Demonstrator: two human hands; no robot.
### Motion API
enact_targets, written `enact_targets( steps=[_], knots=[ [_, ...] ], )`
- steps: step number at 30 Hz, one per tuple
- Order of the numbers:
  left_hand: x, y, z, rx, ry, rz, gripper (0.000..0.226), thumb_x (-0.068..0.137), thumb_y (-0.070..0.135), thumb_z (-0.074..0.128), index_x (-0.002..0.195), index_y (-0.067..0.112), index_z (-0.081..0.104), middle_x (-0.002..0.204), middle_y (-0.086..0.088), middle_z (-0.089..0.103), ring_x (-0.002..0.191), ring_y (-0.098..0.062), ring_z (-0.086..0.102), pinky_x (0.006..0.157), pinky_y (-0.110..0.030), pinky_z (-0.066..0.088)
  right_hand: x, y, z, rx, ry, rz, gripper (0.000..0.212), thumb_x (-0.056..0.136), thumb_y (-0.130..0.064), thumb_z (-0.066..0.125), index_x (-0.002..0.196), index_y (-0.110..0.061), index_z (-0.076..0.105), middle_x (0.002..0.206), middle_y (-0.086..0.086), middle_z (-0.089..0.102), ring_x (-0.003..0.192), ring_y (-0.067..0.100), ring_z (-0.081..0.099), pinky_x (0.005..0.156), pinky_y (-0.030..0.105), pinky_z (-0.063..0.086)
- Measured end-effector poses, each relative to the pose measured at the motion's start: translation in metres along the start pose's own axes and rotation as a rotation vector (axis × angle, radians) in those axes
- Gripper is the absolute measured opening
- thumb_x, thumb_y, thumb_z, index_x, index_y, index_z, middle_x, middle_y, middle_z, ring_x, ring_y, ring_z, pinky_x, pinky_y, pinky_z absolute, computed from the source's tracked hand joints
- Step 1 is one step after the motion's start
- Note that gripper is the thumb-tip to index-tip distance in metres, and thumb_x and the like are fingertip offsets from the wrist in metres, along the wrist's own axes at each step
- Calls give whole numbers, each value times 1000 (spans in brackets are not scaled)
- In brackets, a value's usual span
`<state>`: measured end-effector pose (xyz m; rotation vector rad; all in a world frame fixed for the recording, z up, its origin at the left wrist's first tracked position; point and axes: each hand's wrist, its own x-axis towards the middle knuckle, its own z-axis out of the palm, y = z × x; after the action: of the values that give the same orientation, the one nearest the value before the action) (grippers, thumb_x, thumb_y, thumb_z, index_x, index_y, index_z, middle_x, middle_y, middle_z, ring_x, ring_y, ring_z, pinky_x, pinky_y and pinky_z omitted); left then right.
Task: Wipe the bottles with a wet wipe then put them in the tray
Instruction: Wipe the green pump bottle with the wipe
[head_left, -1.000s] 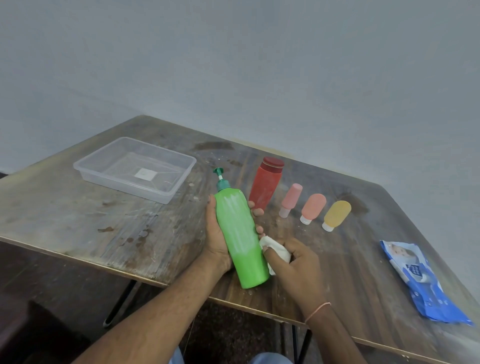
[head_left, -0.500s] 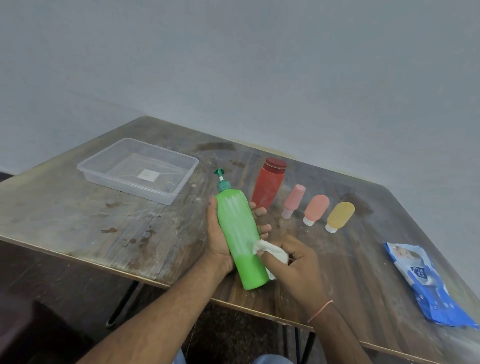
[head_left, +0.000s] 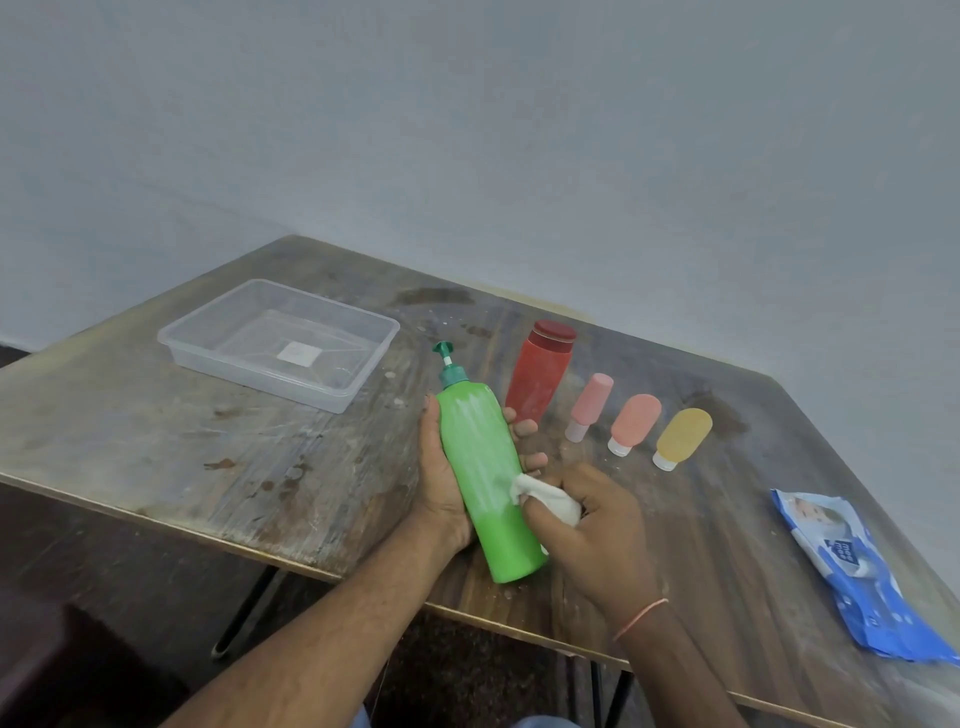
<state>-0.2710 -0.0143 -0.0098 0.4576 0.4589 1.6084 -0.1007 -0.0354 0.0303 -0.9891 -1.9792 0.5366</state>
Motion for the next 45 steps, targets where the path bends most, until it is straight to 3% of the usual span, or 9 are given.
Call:
enact_targets(
  steps=[4,10,13,21,26,31,35,41,45],
  knots=[
    [1,0,-2,-31,1,-2,97,81,90,36,111,7,74,111,-20,76,78,-38,74,80,-46,60,-7,-11,4,3,-94,-93,7,82,-28,81,86,-34,80,84,-14,65,80,11,65,64,18,43],
    [4,-3,-4,-32,2,2,98,87,90,33,113,6,75,110,-21,75,80,-36,73,81,-46,60,-1,-15,-2,-280,-23,-122,13,83,-45,71,84,-32,70,80,-14,63,73,7,60,60,36,50],
    [4,-2,-6,-57,-5,-6,97,87,89,34,112,5,75,109,-21,75,79,-38,73,79,-46,61,-2,-21,3,-237,-73,-155,12,84,-43,72,91,-34,76,85,-15,67,77,5,62,62,33,51],
    [5,-2,-5,-133,-110,-56,91,84,90,42,116,8,66,107,-15,67,74,-34,68,77,-44,55,-11,-36,20,-542,-138,-395,16,84,-54,69,86,-40,77,77,-13,65,65,7,66,48,26,45],
    [5,-1,-6,-170,-137,-64,91,82,90,47,115,7,65,106,-14,66,72,-33,67,77,-43,53,-10,-42,29,-613,-41,-371,18,82,-52,66,80,-36,72,74,-10,63,58,12,63,43,29,43],
    [5,-4,-7,-162,-117,-61,92,84,90,41,115,7,66,106,-15,67,71,-32,67,76,-42,54,-16,-38,33,-634,-124,-417,14,79,-52,67,82,-42,77,73,-13,63,58,7,64,42,25,42],
    [6,0,-6,-156,-147,-57,92,72,88,64,114,6,66,107,-16,68,73,-35,68,78,-43,53,-9,-38,34,-597,-28,-369,15,83,-50,68,86,-38,76,76,-10,64,61,11,65,44,27,45],
    [4,-4,-7,-152,-126,-58,93,84,90,41,117,7,65,106,-15,69,72,-32,68,75,-41,55,-20,-30,34,-562,-147,-364,12,84,-52,71,90,-45,79,79,-16,69,65,6,69,47,27,50],
    [6,1,-5,-155,-149,-67,91,77,88,52,113,6,66,104,-16,69,72,-35,69,76,-43,55,-12,-35,32,-549,-31,-312,17,87,-52,67,96,-46,80,79,-13,70,65,9,69,47,28,50]
  ],
)
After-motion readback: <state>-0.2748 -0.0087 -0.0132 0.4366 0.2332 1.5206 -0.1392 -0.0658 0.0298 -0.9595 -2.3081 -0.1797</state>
